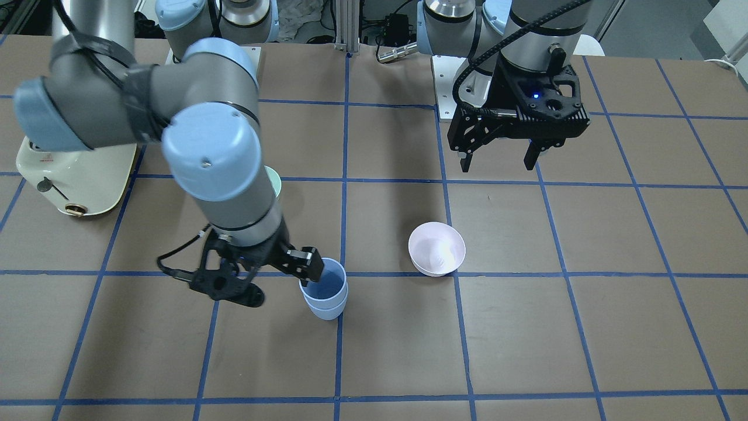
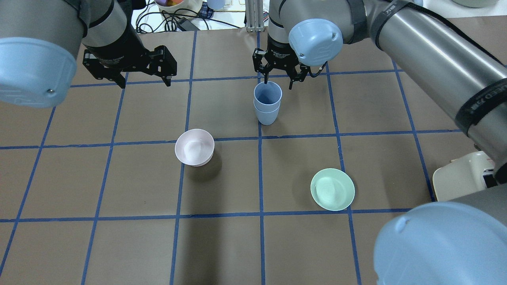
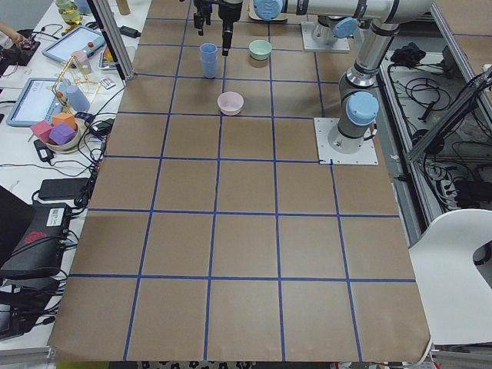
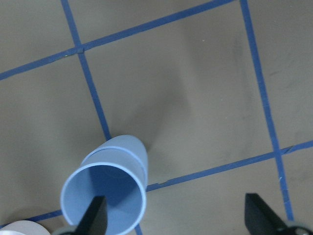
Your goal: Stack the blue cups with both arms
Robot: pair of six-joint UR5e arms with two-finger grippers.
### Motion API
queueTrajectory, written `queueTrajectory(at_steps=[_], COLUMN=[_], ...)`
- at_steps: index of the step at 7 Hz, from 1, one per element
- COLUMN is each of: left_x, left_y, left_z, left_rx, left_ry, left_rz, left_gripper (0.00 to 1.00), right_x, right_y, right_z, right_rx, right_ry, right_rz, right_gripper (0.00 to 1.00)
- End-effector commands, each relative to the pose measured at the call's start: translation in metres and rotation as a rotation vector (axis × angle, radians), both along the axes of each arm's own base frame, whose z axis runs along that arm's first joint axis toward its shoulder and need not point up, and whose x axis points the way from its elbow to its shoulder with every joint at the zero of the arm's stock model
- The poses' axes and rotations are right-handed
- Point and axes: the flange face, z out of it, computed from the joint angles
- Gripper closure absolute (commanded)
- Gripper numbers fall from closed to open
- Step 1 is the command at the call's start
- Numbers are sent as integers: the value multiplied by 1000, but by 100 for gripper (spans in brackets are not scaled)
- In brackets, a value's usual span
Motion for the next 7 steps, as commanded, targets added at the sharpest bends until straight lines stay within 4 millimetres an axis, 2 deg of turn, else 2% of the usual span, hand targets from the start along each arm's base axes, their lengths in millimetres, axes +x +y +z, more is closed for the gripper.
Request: queueTrajectory(at_steps=[1,2,3,4,5,6,7], left_x=[0,0,0,0,0,0,0], left_y=[-1,-1,-1,0,0,-1,0], left_z=[-1,0,-1,0,0,-1,0], left_rx=[2,0,2,0,0,2,0], left_ry=[0,0,0,0,0,0,0], left_rz=[-1,-1,1,1,-1,1,1], left_gripper=[0,0,0,0,0,0,0], right_x=[-86,-113,-127,-132,-138,-136,-136], right_y=[7,20,43,69,85,104,121], right_z=[31,48,58,67,60,79,87], right_rx=[34,24,42,44,65,36,29], right_ry=[6,9,9,13,52,54,58], right_rz=[102,98,118,136,139,140,144], right_gripper=[0,0,0,0,0,0,0])
